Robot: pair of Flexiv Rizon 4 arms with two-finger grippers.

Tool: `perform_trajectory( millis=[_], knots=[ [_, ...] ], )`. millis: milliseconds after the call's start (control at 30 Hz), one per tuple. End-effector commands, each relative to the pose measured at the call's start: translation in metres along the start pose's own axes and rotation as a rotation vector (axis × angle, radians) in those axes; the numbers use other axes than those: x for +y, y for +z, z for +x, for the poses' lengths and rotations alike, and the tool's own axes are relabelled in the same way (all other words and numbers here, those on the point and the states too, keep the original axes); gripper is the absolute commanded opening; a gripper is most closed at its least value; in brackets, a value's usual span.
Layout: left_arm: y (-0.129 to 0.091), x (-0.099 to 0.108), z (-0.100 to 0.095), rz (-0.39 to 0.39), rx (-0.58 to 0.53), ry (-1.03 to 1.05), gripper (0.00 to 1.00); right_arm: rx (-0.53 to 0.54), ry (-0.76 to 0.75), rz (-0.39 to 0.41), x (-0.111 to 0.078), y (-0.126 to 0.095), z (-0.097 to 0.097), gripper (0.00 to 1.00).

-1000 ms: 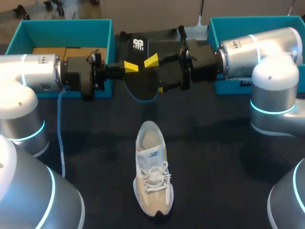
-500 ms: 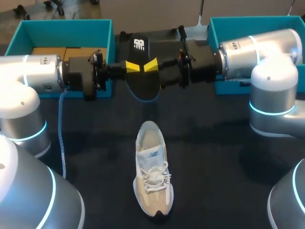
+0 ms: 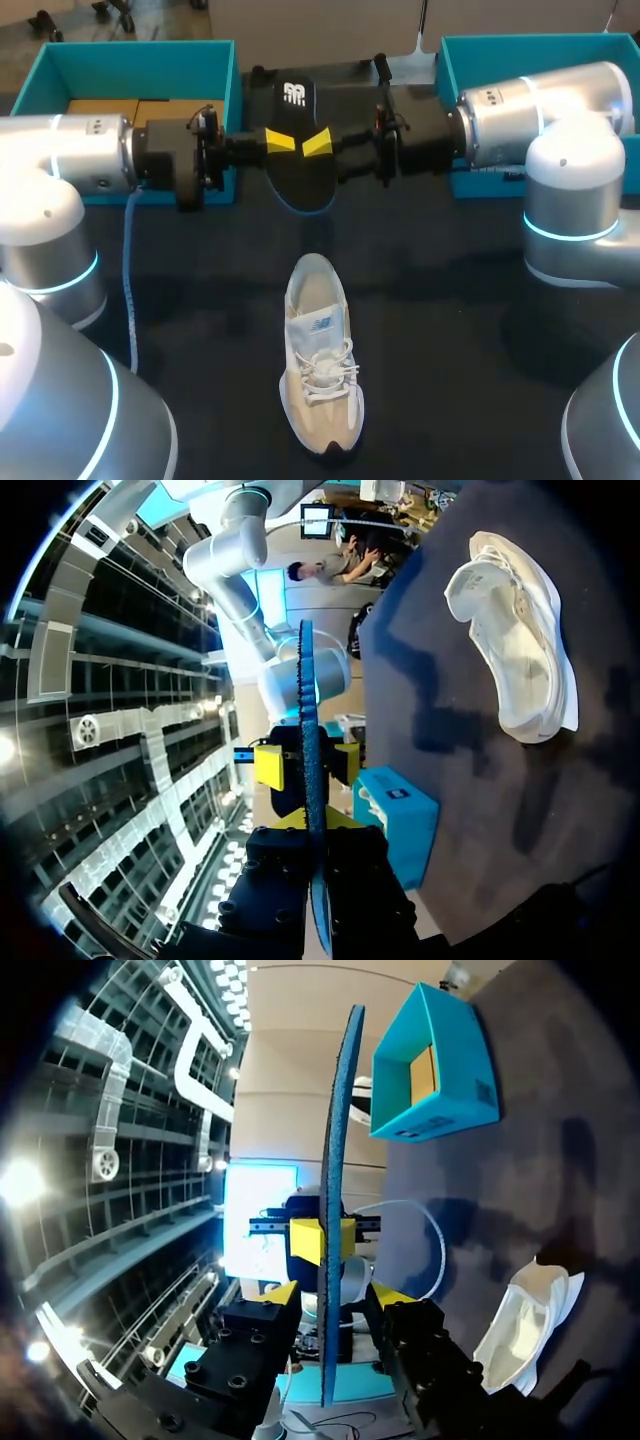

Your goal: Take the shoe out of the shoebox, open the shoe tongue, remove and reinsert the insole, then place the shoe into the shoebox

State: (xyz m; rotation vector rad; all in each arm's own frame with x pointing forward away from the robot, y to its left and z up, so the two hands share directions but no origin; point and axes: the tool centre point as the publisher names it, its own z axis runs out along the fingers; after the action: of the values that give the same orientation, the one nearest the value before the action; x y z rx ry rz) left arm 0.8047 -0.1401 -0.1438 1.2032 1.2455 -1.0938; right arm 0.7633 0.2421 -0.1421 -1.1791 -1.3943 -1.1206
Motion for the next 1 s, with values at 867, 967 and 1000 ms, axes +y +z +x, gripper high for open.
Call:
perform_trajectory(
  millis=[867,967,1000],
  knots=[
    [0.0002,0.001,0.0027,0.012,-0.005,0.008,0.0,0.003,0.019,0.024,-0.0031,0.0058,-0.0016,0.23],
    [-0.0001,0.0016,0.0032,0.014,-0.006,0.006,0.0,0.001,0.021,0.027,-0.0035,0.0064,-0.0012,0.17],
    [-0.0002,0.0017,0.0032,0.015,-0.007,0.007,0.0,0.001,0.021,0.027,-0.0035,0.0065,-0.0012,0.16]
  ],
)
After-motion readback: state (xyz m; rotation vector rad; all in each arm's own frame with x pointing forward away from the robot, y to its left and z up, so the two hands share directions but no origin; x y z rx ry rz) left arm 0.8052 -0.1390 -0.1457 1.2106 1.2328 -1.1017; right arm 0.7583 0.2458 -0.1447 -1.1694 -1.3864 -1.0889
